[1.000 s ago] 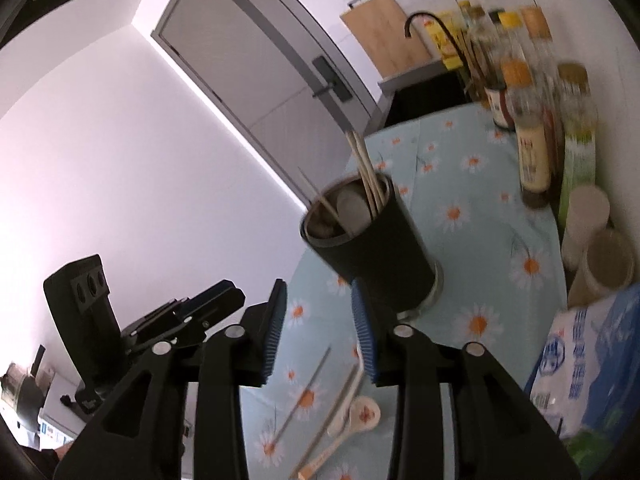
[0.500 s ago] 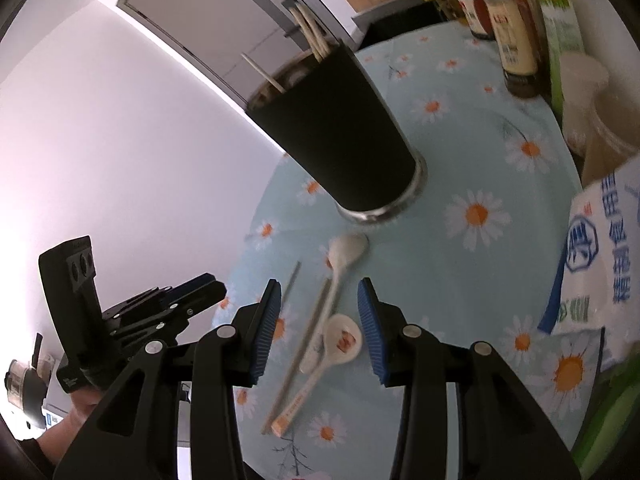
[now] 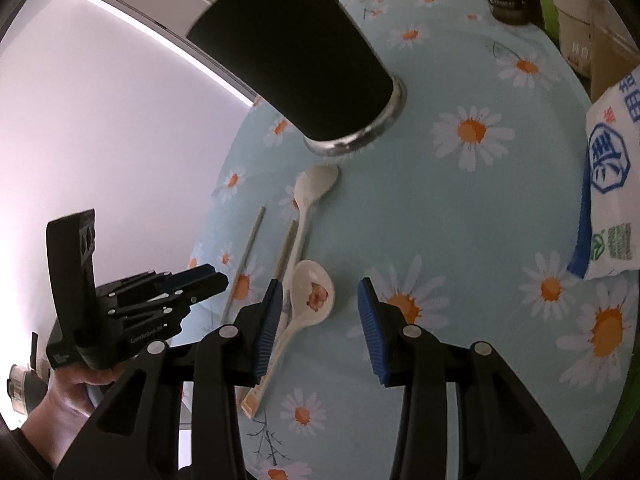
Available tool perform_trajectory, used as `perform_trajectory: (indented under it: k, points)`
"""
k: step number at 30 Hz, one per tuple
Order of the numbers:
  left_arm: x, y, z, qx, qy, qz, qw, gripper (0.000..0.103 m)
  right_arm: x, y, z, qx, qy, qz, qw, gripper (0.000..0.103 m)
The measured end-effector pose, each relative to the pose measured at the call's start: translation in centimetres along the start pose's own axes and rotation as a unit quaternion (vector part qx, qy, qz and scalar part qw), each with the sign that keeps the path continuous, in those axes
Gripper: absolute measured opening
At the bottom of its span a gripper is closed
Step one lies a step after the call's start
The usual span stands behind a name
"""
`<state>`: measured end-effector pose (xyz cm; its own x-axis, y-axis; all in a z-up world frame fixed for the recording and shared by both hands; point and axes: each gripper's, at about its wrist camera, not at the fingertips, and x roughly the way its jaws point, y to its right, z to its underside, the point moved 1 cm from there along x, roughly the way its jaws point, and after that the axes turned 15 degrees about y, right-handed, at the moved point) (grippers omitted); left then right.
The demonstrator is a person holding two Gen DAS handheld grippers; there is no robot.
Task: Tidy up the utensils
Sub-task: 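Lift both open grippers away from the holder back over the table, then close the left gripper on a wooden chopstick while the right gripper closes on the beige spoon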
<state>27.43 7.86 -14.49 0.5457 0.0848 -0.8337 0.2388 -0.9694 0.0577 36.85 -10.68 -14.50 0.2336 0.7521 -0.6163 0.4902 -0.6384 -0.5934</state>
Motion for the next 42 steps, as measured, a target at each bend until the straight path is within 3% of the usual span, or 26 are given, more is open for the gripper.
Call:
perform_trajectory:
  k: [5,16,22,25,32,42]
  points:
    - [1.2,0.0,0.1,0.008,-0.037,-0.019,0.9991,0.025,1.1,0.2,0.5,0.008,-0.018,-0.008,1.000,0.039]
    - [2.5,-0.1,-0.4,0.007,-0.091,-0.024,0.9955,0.025,2.7,0.2,0.8,0.006,-0.041,0.000,0.999,0.028]
    - [3.4,0.1,-1.6,0.002,-0.111,-0.020,0.9936,0.022,2.8,0.4,0.8,0.008,-0.040,0.003,0.999,0.018]
    - [3.7,0.1,-2.0,-0.001,-0.119,-0.020,0.9926,0.015,2.9,0.6,0.9,0.012,-0.044,0.005,0.999,0.013]
    - [4.0,0.1,-2.0,0.008,-0.120,-0.022,0.9924,0.004,2.8,0.9,0.9,0.015,-0.042,0.008,0.999,0.006]
    - [3.7,-1.1,-1.7,-0.019,-0.102,0.013,0.9946,0.004,2.7,-0.4,1.1,0.002,-0.033,0.019,0.999,0.005]
